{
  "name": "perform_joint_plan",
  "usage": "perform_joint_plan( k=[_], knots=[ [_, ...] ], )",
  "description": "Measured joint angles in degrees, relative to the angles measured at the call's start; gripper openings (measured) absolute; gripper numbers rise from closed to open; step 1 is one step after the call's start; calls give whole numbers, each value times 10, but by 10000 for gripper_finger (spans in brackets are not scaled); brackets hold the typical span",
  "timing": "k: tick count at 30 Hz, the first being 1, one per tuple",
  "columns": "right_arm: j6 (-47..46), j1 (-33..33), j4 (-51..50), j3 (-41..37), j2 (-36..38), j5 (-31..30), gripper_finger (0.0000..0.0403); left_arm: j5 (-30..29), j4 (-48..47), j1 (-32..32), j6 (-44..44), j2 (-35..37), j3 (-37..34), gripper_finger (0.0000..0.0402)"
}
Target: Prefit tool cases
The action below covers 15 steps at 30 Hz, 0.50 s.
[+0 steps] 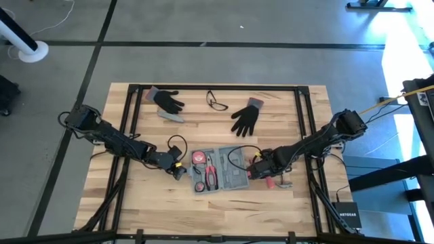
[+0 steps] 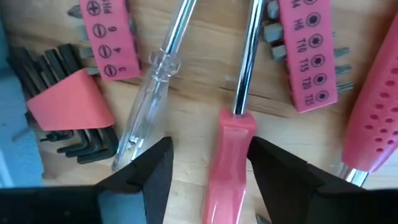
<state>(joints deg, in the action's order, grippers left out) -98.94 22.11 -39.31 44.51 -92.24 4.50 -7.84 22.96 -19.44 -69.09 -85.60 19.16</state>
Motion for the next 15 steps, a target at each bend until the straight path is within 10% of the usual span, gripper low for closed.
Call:
perform_joint_plan(
  k=[7, 15],
  knots=[
    [0, 1, -10, -1, -1, -11, 40, 0, 0, 0, 0, 0, 0, 0],
    [65, 0, -116, 60, 28, -14, 40, 0, 3, -1, 0, 0, 0, 0]
  ],
)
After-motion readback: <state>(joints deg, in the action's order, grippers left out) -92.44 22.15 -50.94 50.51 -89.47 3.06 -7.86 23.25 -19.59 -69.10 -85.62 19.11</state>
